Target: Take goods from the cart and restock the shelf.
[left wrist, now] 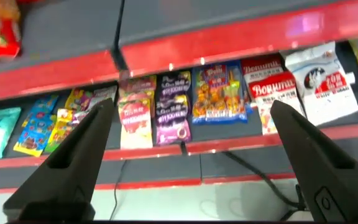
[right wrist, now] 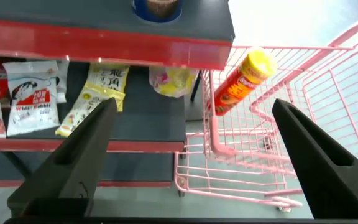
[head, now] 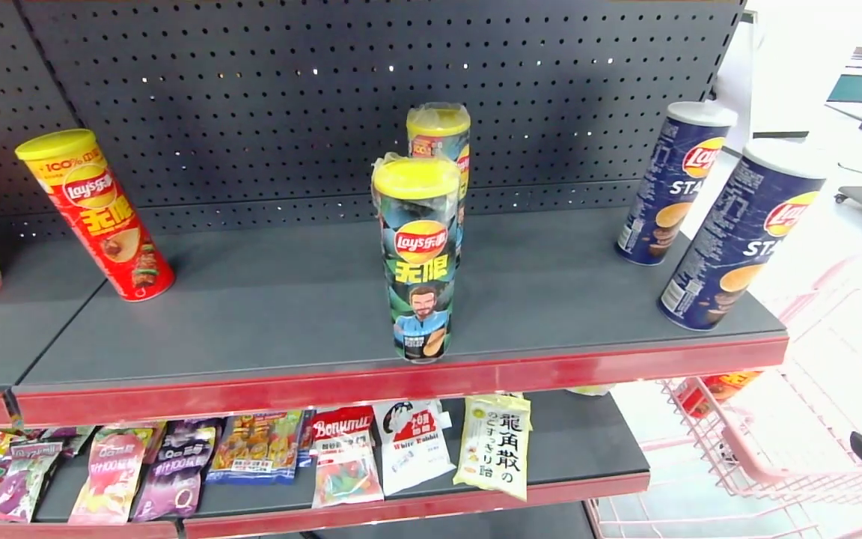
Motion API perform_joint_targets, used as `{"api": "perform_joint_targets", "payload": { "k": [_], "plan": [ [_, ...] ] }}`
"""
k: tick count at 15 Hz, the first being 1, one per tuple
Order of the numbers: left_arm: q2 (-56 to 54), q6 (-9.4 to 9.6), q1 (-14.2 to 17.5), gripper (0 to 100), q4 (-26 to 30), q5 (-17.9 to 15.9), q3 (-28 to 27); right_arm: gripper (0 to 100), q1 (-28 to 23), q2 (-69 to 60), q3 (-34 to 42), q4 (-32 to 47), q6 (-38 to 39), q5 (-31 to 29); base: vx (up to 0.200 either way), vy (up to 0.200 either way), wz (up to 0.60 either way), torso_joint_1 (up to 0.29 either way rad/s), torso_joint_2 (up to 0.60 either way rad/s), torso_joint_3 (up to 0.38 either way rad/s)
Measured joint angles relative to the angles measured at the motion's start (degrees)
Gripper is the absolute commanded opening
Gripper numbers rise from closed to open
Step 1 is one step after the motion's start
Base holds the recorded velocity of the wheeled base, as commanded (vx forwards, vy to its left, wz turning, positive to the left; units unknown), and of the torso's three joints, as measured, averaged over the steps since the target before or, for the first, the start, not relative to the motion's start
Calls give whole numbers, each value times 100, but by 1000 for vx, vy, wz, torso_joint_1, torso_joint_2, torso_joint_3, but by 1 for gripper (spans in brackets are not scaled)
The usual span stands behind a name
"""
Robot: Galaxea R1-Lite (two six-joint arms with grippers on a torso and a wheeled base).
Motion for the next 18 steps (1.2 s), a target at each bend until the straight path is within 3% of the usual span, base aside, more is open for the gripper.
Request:
{"api": "perform_joint_targets", "payload": {
  "k": [3, 18],
  "plan": [
    [-2, 9, 0, 100, -66, 0, -2, 100, 0, -11, 4, 0, -13, -4, 0, 0, 0, 0, 0, 0],
    [30, 22, 0, 100, -219, 24, -13, 100, 11, -27, 74, -1, -27, 29, 0, -200, 0, 6, 1, 2]
  ]
}}
